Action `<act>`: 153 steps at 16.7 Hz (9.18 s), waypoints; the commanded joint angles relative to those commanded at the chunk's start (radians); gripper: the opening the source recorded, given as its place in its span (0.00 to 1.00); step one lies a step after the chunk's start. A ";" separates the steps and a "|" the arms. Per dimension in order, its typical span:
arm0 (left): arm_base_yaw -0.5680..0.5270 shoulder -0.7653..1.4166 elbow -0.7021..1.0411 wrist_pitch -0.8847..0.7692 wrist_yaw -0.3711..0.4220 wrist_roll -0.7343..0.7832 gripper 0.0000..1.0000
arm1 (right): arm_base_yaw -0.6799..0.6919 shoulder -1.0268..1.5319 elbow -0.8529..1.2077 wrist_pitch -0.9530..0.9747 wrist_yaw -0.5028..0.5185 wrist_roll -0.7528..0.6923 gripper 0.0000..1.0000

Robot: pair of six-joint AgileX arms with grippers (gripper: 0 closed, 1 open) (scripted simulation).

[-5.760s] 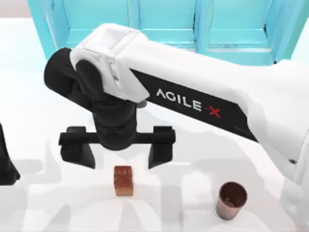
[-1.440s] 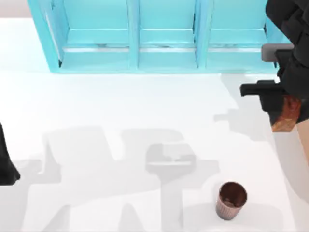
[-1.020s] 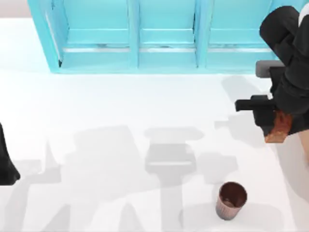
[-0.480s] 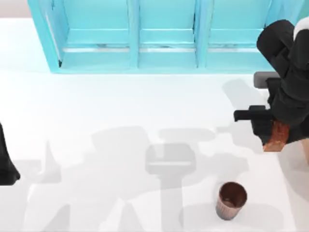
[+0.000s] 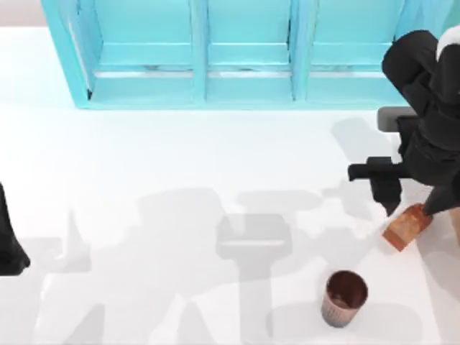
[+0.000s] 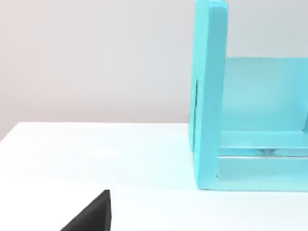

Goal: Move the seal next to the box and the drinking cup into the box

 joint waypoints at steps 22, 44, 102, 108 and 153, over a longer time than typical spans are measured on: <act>0.000 0.000 0.000 0.000 0.000 0.000 1.00 | -0.004 -0.035 0.309 -0.351 0.001 -0.003 1.00; 0.000 0.000 0.000 0.000 0.000 0.000 1.00 | 0.349 -0.254 -0.090 -0.159 -0.011 0.346 1.00; 0.000 0.000 0.000 0.000 0.000 0.000 1.00 | -0.022 -0.456 -0.192 -0.261 -0.010 -0.029 0.00; 0.000 0.000 0.000 0.000 0.000 0.000 1.00 | -0.349 -0.435 -0.177 -0.252 0.001 -0.358 0.00; 0.000 0.000 0.000 0.000 0.000 0.000 1.00 | -0.754 -0.376 -0.419 0.070 0.010 -0.760 1.00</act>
